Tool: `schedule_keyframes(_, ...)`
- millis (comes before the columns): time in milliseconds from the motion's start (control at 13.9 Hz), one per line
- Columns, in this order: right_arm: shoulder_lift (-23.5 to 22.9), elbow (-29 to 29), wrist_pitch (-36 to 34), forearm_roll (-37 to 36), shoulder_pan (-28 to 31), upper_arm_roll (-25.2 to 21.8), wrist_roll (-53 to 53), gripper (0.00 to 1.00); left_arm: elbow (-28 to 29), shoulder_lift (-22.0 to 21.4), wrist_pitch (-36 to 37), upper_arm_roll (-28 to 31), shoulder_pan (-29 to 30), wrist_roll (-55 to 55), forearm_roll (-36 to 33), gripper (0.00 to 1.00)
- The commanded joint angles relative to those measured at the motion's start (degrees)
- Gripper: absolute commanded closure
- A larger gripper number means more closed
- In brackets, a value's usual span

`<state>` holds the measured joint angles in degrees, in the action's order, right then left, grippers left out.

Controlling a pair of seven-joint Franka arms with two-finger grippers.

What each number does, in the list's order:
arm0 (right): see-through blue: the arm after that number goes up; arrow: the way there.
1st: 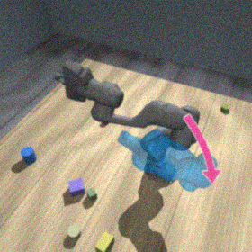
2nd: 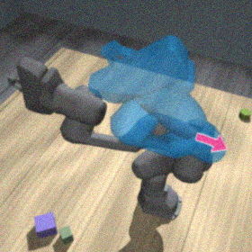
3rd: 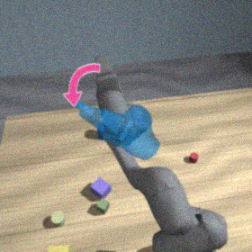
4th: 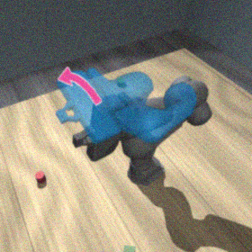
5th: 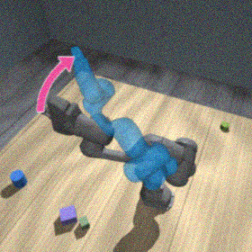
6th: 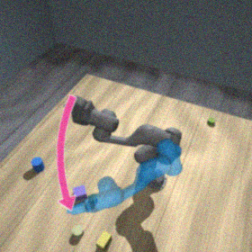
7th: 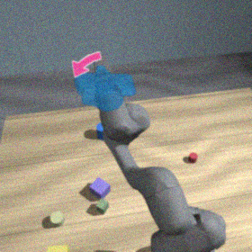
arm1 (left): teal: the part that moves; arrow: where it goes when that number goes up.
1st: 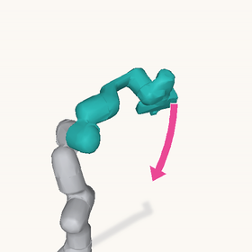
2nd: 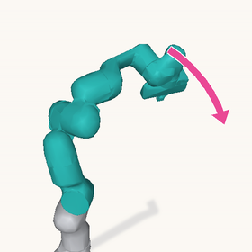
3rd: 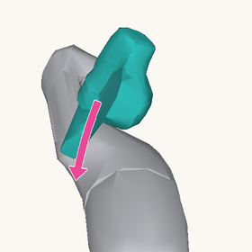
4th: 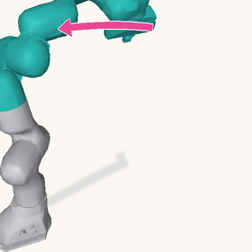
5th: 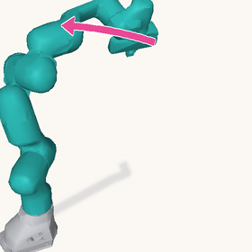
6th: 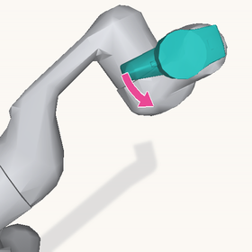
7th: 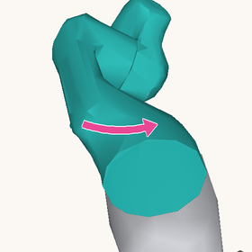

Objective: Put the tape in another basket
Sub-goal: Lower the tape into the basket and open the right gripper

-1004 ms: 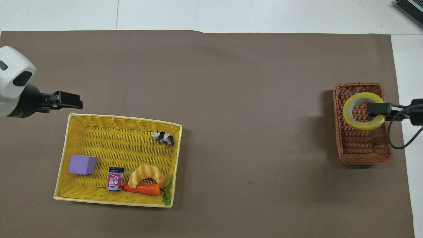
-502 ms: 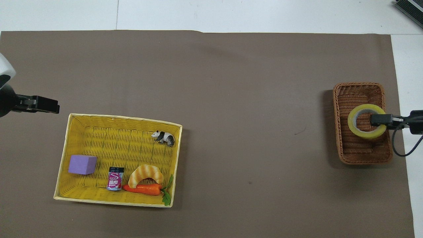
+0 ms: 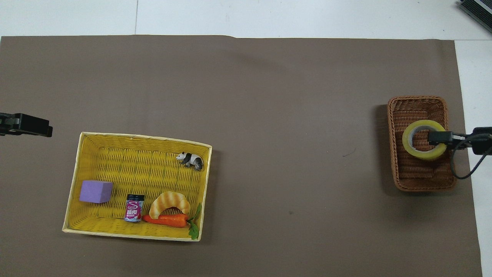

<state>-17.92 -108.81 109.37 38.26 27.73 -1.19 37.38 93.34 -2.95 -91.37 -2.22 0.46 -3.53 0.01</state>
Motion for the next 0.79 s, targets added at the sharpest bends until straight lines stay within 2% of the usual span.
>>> schedule_keyframes(0, 0.25, -0.79, 2.68, 0.59, -0.57, 0.39, 0.15, 1.00, -0.70, 0.22, 0.93, -0.68, 0.94, -0.87, -0.71, 0.00)
schedule_keyframes(215, 0.25, -0.88, 2.78, 0.59, -1.19, 0.40, 0.07, 1.00, -0.70, 0.22, 0.93, -0.68, 0.85, -0.87, -0.71, 0.00)
schedule_keyframes(287, 0.25, -0.88, 2.87, 0.59, -1.28, 0.40, -0.28, 0.94, -0.70, 0.22, 0.93, -0.68, 0.85, -0.87, -0.71, 0.00)
schedule_keyframes(574, -1.24, -0.88, 2.52, 0.50, -1.01, 0.40, 0.06, 0.81, -0.70, 0.22, 0.93, -0.68, 0.94, -0.87, -0.71, 0.00)
schedule_keyframes(717, -1.33, -0.36, 1.72, 0.50, -0.92, 0.40, 0.07, 0.60, -0.70, 0.22, 0.93, -0.68, 0.85, -0.87, -0.71, 0.00)
